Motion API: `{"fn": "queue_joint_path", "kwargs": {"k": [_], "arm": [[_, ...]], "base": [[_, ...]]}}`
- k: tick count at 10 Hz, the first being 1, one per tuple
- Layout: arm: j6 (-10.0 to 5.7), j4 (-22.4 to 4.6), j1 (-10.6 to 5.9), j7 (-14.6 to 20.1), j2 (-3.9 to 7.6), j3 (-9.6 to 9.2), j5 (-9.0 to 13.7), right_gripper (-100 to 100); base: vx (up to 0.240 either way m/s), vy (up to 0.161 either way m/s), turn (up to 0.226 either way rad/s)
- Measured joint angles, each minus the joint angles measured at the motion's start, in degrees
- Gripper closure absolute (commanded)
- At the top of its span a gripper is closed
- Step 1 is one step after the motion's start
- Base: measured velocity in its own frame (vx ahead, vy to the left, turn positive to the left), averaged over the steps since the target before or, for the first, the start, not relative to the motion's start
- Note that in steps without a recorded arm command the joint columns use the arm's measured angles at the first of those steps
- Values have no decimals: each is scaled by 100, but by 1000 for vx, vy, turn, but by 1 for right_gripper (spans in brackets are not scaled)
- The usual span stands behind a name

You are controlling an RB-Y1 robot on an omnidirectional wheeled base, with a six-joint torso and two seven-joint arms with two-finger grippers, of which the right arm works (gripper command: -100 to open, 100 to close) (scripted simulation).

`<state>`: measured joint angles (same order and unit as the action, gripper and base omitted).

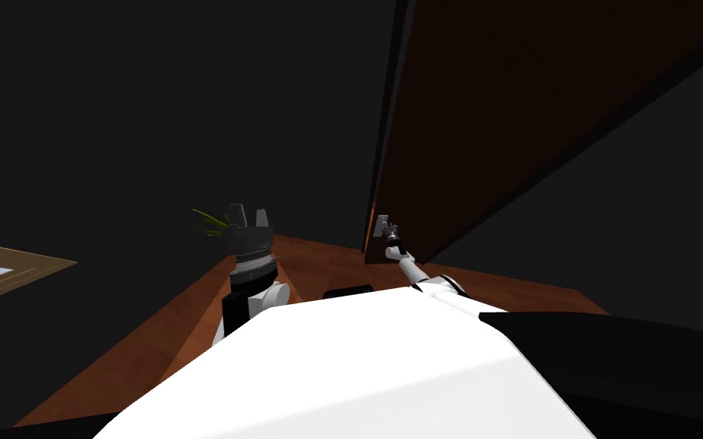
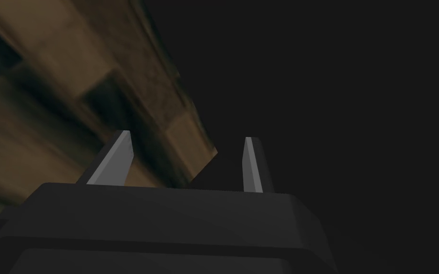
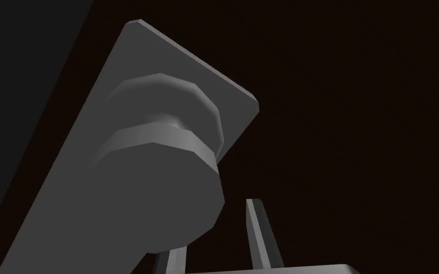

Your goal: Pull the door open

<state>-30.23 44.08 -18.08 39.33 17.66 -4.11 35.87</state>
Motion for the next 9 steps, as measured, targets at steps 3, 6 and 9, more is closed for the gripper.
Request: {"fn": "queue_joint_path", "kwargs": {"k": [3, 6, 9], "arm": [[46, 103, 13, 180, -88, 7, 216, -100], [87, 254, 4, 558, -242, -136, 427, -100], [187, 470, 45, 804, -412, -166, 700, -100]], "base": [[-93, -41, 44], [-78, 1, 56], [-109, -47, 29]]}}
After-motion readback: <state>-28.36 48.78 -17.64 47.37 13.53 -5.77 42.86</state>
